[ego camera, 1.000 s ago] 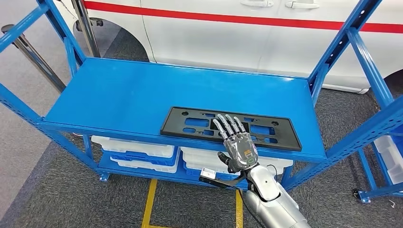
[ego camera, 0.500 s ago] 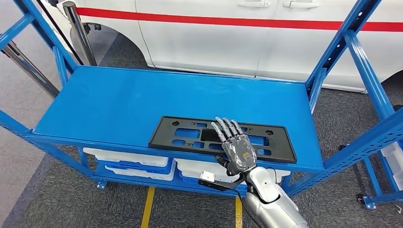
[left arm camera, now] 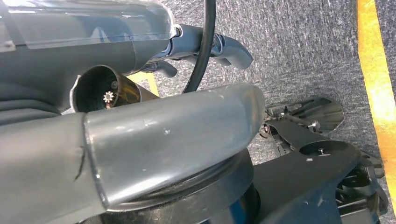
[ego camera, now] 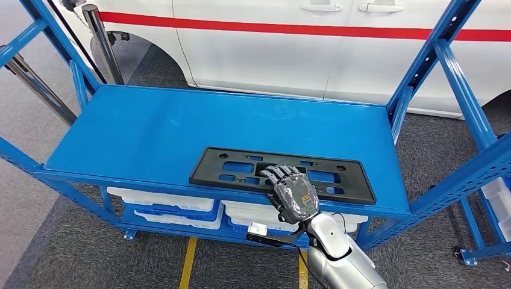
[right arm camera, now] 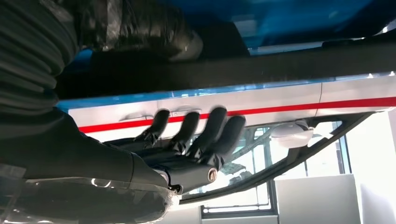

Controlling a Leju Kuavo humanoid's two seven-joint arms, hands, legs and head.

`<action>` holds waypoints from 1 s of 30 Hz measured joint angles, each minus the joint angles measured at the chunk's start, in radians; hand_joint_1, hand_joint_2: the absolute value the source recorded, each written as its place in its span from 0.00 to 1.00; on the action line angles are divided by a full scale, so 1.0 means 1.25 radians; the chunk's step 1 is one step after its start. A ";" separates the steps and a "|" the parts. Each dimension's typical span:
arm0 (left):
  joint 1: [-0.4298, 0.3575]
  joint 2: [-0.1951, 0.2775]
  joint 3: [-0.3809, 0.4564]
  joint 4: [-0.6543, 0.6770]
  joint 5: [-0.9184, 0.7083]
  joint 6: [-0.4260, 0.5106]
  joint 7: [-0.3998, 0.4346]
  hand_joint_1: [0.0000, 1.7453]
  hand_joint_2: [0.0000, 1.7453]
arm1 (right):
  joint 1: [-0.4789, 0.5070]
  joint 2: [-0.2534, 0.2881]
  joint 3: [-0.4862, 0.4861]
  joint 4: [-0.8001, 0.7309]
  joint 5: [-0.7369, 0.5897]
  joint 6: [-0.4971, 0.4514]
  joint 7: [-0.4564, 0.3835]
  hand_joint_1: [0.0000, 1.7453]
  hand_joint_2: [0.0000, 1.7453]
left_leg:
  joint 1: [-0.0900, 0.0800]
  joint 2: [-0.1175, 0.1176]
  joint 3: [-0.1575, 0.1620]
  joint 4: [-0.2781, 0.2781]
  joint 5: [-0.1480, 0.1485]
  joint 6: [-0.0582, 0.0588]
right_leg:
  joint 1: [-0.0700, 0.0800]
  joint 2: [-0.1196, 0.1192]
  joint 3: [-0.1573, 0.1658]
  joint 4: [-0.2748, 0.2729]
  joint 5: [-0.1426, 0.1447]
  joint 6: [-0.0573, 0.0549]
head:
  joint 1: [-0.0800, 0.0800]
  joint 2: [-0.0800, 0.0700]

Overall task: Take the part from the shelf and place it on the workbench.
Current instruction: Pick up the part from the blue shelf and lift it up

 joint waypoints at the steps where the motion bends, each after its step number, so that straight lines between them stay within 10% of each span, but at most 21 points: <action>1: 0.000 0.000 -0.001 0.000 0.001 0.000 0.000 0.00 0.00 | 0.001 -0.001 0.002 -0.002 -0.001 0.002 0.000 0.98 1.00 | 0.000 0.000 0.000 0.000 0.000 0.000 | 0.000 0.000 0.000 0.000 0.000 0.000 | 0.000 0.000; 30: 0.001 0.000 -0.001 0.000 0.027 0.010 -0.007 0.00 0.00 | 0.028 -0.039 0.023 -0.097 -0.002 0.024 0.020 1.00 1.00 | -0.003 0.000 0.001 0.001 -0.001 0.001 | -0.002 0.000 0.001 0.000 0.000 0.000 | 0.000 0.000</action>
